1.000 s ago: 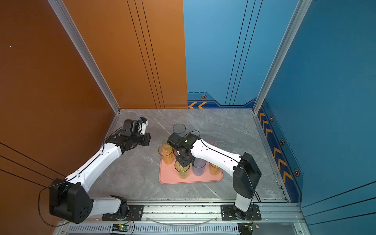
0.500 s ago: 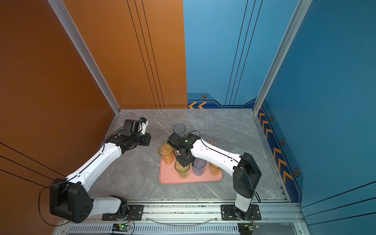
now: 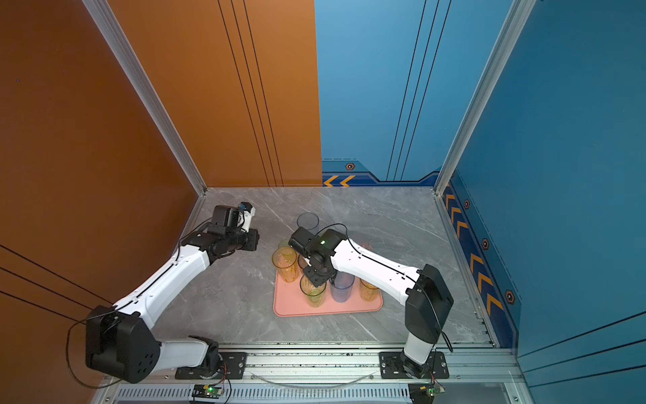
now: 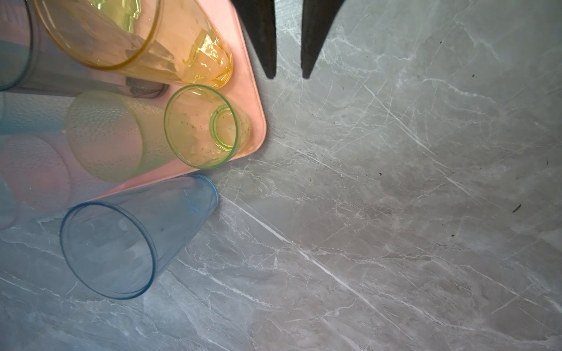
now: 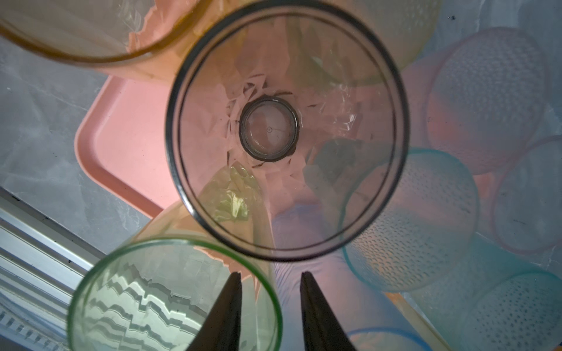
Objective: Place the glasses into the tray
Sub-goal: Place the glass on the tray, then pick up the glass from the center of the table.
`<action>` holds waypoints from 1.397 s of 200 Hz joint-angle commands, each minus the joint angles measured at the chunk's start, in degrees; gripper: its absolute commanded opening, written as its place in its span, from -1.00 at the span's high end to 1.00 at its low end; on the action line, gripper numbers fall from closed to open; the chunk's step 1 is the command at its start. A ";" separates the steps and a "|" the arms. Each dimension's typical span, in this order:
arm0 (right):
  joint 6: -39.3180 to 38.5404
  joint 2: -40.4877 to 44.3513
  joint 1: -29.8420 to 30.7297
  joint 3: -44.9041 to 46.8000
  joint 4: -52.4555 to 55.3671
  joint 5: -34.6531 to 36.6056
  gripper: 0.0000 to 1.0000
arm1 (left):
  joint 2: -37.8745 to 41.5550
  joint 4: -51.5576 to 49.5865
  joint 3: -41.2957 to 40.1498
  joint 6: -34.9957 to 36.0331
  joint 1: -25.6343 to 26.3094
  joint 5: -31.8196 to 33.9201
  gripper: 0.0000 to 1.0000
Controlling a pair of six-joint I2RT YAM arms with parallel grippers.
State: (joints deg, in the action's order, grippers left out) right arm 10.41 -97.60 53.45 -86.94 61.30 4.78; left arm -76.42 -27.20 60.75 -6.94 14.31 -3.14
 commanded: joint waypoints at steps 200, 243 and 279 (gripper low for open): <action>4.71 27.95 -24.21 7.28 -7.42 -2.22 0.16 | -15.23 -14.22 25.31 1.83 7.26 -6.45 0.66; 3.50 27.25 -26.57 7.69 -8.59 -4.63 0.15 | -21.93 -20.17 33.05 3.16 9.57 -6.89 0.66; 3.04 27.29 -28.36 8.64 -9.98 -6.53 0.15 | -25.26 -21.02 36.09 3.08 10.57 -6.26 0.66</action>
State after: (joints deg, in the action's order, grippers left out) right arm 14.37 -70.32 26.11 -79.35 53.17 0.58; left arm -100.16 -44.82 93.86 -4.93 24.32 -8.67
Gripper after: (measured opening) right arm 0.422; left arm 0.170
